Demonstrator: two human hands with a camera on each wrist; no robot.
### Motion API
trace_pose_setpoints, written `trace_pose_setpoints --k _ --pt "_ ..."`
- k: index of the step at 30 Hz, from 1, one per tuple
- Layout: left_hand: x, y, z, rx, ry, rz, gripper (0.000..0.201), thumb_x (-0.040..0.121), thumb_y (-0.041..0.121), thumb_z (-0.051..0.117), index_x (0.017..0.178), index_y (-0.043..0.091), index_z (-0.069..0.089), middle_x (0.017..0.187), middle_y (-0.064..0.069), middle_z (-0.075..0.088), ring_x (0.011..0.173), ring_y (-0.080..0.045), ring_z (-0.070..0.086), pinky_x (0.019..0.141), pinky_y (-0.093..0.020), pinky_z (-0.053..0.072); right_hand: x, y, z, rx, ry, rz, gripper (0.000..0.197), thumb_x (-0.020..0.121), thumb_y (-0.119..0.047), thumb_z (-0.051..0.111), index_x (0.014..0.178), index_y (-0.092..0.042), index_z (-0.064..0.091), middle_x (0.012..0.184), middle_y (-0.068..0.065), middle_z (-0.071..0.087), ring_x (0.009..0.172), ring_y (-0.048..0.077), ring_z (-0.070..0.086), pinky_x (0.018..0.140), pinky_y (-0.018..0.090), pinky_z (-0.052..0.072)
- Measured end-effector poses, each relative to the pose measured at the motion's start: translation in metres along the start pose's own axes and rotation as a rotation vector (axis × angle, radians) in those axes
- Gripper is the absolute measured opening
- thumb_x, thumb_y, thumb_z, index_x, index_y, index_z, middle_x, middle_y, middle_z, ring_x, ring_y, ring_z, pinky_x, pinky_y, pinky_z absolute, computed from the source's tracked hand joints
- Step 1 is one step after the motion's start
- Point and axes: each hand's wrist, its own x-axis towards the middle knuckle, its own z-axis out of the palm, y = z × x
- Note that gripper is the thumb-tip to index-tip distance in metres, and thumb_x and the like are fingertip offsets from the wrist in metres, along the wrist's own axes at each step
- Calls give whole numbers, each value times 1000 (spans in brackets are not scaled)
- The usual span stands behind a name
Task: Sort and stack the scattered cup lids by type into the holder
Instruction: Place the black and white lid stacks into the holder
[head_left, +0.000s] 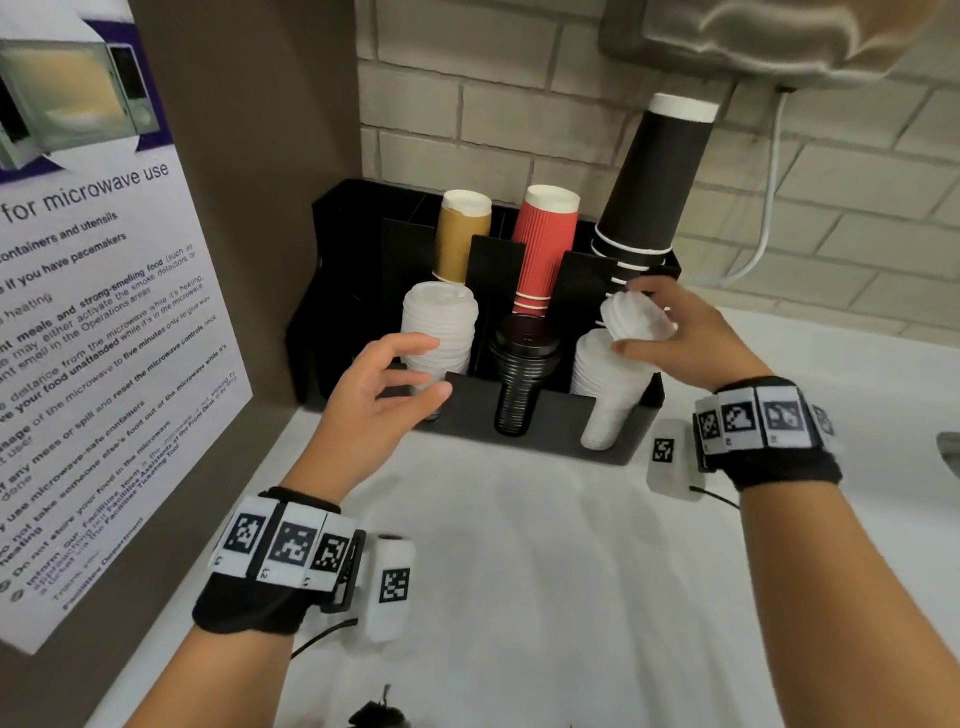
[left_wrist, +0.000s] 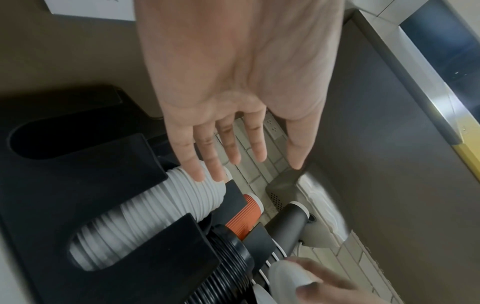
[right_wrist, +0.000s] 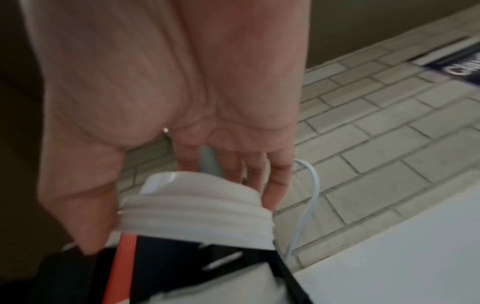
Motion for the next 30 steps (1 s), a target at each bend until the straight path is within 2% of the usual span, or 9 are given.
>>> trace_pose_setpoints --k 2,4,8,13,16,21,23,30 --pt "0 0 2 -4 -8 0 34 87 12 69 112 33 59 125 0 56 105 -9 62 79 -13 48 9 -1 4 -149 -119 2 66 75 -22 77 133 -30 46 130 9 49 118 26 47 91 33 39" --pt "0 -1 3 -7 -15 -5 34 87 13 69 111 34 59 121 -4 58 104 -8 62 79 -13 48 15 -7 9 -256 -195 -3 70 74 -23 76 136 -31 44 131 12 46 121 31 45 98 36 39" --pt "-1 -1 4 -5 -14 -8 34 86 13 69 110 35 60 118 -6 59 104 -8 62 80 -15 49 18 -14 18 -350 -251 -9 70 76 -22 73 139 -30 43 134 14 42 123 33 42 103 38 38" --pt "-1 -1 0 4 -2 -10 33 87 12 69 112 32 60 122 -2 56 105 -12 62 80 -16 49 15 -15 22 -436 -257 11 72 77 -24 71 142 -34 40 139 14 39 126 34 42 105 45 39" --pt "-1 -1 0 3 -5 -14 32 87 12 69 111 32 60 122 -3 56 106 -13 62 80 -15 48 11 -14 27 -464 -277 -6 74 80 -24 69 146 -33 36 146 12 34 133 33 34 108 47 34" --pt "0 1 1 4 -5 -4 32 88 11 68 111 31 60 121 -5 57 105 -12 62 78 -15 49 0 -8 40 -572 -256 -9 84 88 -32 62 153 -29 9 159 9 11 146 30 7 117 46 16" --pt "1 2 1 -7 -4 -4 31 87 11 68 111 31 60 122 -5 56 104 -13 62 78 -14 48 -5 -6 44 -606 -198 -28 86 89 -35 60 154 -25 5 160 9 5 147 30 2 117 47 10" --pt "2 6 7 -1 -4 6 31 88 9 67 108 31 59 120 -11 58 100 -12 63 75 -10 47 -15 -5 58 -652 -158 -44 65 101 -30 39 154 -22 2 160 12 3 146 37 2 117 47 12"
